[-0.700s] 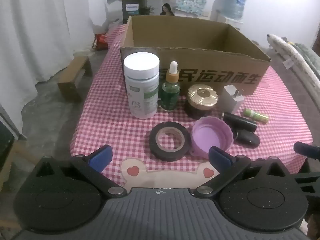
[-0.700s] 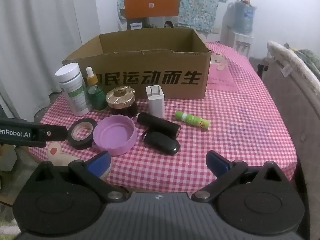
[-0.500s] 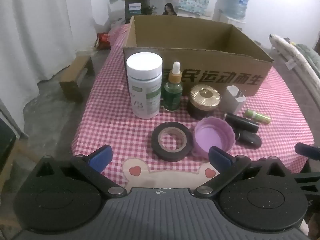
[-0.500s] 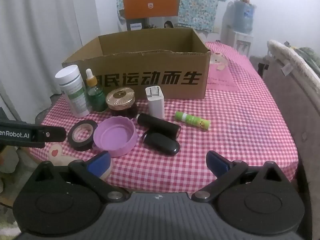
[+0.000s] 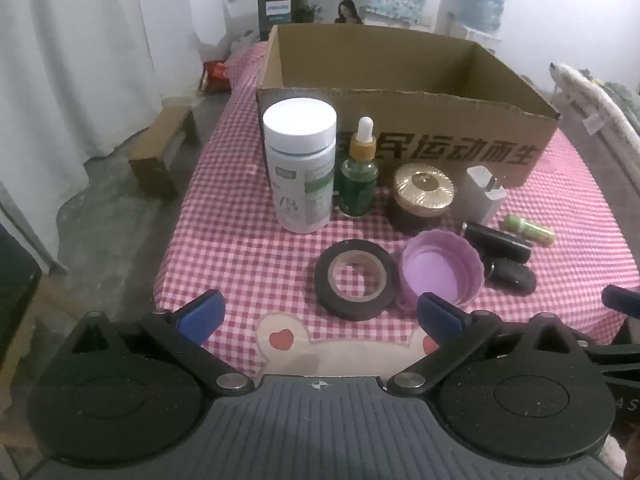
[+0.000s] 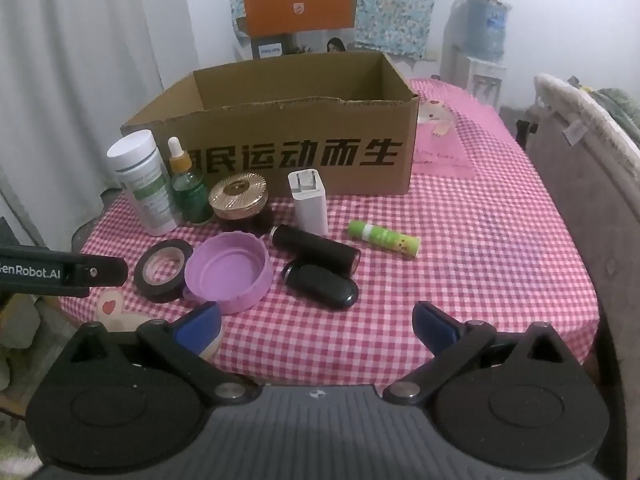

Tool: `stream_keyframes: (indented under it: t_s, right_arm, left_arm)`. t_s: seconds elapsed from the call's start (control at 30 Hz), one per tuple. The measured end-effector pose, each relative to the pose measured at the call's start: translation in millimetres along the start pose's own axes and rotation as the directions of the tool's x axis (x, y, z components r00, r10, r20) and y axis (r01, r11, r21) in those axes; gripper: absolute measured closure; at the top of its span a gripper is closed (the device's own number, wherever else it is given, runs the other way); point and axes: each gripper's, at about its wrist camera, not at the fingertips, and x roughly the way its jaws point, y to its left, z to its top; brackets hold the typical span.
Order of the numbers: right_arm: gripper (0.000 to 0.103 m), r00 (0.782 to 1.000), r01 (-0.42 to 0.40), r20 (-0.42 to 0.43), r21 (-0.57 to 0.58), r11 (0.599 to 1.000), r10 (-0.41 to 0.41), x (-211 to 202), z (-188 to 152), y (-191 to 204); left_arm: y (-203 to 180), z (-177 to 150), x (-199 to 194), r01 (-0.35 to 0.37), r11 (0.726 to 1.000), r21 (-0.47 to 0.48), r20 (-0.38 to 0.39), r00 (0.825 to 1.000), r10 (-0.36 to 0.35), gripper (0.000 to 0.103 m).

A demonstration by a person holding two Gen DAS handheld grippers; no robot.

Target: Organize rigid objects

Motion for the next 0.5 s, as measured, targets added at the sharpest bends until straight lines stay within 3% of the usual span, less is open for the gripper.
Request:
stream_keyframes:
  t_s: [0.5]
  right_arm:
    - [0.000,1.000,-0.002,-0.004,-0.009,1.000,0.002,2.2,1.1,-1.2]
  left_arm:
    - [-2.8,0.7,1.2,-0.020,1.000,0.013,-0.008,1.000,0.020,0.000]
